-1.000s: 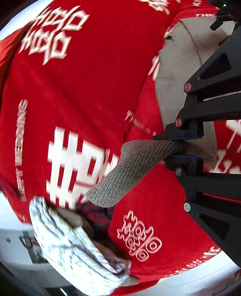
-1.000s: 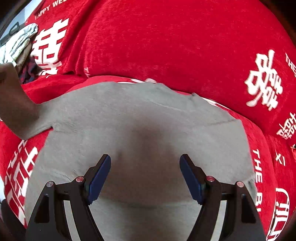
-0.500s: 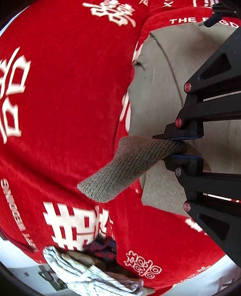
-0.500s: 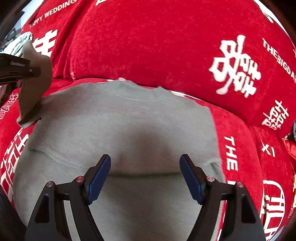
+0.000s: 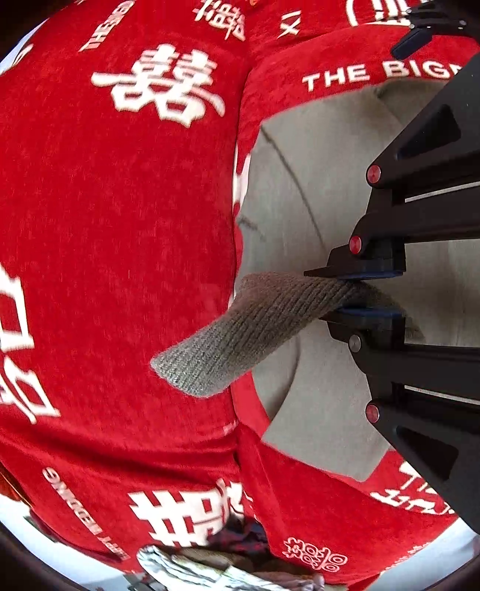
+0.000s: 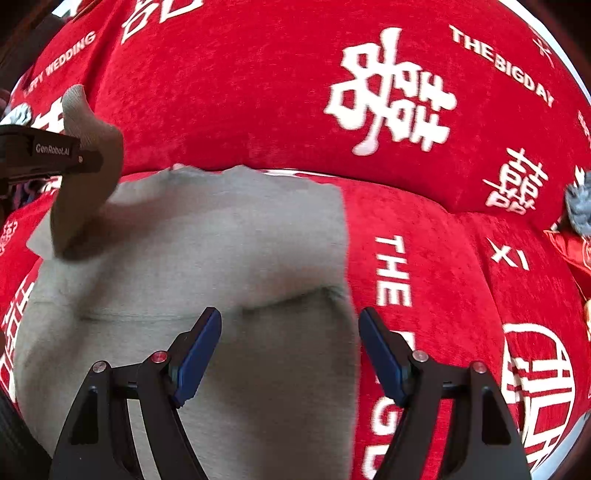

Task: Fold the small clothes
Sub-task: 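Carry the sleeve with the left gripper across the sweater toward the right gripper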

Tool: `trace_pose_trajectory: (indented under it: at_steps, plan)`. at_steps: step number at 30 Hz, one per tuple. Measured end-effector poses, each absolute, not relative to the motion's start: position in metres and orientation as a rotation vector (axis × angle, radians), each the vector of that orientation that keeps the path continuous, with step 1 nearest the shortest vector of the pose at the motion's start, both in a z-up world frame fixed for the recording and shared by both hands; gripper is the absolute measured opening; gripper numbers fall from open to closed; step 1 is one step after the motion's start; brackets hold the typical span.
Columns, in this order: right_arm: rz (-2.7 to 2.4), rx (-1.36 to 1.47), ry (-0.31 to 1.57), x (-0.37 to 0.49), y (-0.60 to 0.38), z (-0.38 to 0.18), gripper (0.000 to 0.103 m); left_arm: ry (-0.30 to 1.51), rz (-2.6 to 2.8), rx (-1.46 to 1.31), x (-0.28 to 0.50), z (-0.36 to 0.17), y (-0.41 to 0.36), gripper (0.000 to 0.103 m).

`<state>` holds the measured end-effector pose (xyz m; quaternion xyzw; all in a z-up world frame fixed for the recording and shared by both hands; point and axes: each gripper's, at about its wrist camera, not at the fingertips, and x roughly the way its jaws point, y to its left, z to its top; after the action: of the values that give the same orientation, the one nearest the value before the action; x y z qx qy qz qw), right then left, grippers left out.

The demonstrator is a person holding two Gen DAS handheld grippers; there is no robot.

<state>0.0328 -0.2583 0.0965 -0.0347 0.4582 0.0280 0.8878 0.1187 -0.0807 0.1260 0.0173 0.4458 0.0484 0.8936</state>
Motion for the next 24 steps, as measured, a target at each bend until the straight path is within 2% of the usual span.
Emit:
trace_pose_trajectory:
  at_steps: [11,24]
  plan:
    - [0.031,-0.039,0.927,0.03,-0.29,0.106,0.079,0.923,0.009,0.117,0.107,0.117,-0.15,0.013]
    - [0.016,0.0,0.937,0.027,-0.311,0.1,0.079,0.995,-0.037,0.128,0.119,0.088,-0.188,0.013]
